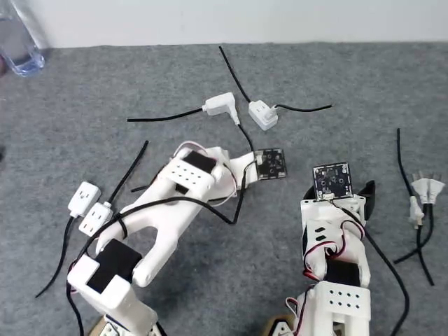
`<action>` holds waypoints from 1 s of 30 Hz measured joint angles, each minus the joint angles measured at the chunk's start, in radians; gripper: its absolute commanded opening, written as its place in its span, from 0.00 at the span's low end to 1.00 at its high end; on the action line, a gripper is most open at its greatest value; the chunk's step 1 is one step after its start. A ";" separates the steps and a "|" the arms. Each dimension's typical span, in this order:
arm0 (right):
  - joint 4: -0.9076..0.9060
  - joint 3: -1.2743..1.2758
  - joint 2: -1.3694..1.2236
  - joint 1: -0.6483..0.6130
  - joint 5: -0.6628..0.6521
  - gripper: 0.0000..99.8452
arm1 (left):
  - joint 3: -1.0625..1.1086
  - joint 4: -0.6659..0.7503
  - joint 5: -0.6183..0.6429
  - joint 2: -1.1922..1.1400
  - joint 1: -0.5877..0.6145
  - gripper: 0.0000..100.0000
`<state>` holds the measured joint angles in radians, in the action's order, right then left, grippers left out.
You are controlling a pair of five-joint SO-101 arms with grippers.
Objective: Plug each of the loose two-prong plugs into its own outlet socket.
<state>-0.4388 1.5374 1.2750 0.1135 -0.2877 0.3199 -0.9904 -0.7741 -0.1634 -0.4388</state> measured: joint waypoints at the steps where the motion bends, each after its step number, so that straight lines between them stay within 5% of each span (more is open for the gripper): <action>1: 0.000 0.000 0.000 0.000 0.000 0.37 | -0.032 -0.037 0.000 0.000 0.000 0.05; 8: 0.000 0.000 0.000 0.000 0.000 0.37 | -0.135 -0.161 0.055 0.000 0.034 0.27; 30: 0.000 0.000 0.000 0.000 0.000 0.37 | 0.058 0.199 0.061 -0.008 0.057 0.30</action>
<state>-0.4388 1.5374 1.2750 0.1135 -0.2877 0.3782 -0.7910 -0.7127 -0.1711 -0.3821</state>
